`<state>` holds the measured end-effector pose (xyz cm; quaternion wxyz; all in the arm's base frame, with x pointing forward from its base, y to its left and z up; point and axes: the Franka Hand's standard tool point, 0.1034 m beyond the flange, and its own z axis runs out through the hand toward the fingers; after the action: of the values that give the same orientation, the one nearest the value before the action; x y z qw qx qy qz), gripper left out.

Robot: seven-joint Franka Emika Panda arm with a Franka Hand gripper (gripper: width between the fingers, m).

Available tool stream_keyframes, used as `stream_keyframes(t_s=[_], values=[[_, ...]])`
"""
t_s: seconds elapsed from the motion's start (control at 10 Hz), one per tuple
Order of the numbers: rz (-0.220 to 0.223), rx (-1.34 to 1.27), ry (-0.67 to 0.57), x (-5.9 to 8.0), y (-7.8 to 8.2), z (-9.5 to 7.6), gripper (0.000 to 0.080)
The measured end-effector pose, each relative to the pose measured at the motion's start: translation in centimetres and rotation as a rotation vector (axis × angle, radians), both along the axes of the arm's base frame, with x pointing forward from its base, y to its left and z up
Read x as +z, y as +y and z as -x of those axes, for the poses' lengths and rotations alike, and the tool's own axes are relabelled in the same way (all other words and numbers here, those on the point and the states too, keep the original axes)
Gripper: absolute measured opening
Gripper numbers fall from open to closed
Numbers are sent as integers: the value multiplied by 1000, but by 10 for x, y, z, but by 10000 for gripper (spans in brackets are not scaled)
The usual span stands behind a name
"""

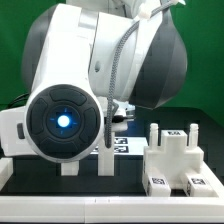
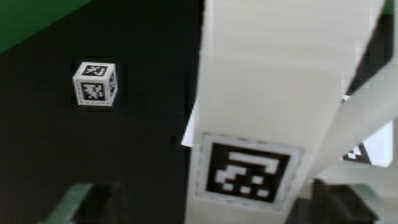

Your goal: Assemble chair

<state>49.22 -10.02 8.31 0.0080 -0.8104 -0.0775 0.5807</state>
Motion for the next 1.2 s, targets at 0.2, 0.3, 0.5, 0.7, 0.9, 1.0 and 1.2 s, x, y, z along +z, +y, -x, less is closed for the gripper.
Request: stream_keyframes(t_s=[0.2,0.3,0.5,0.7,0.9,1.0,1.2], values=[[-4,2,1,0,1,0,638],[-6,4,2,-1,1,0,638],[-10,5,-18,0,0,-4,648],[-16,-22,-32,9,0,-12,649],[-49,-44,-205,26,3,-39,649],[-69,-69,-288,37,4,-45,649],[-97,-77,-478,60,1,-58,649]])
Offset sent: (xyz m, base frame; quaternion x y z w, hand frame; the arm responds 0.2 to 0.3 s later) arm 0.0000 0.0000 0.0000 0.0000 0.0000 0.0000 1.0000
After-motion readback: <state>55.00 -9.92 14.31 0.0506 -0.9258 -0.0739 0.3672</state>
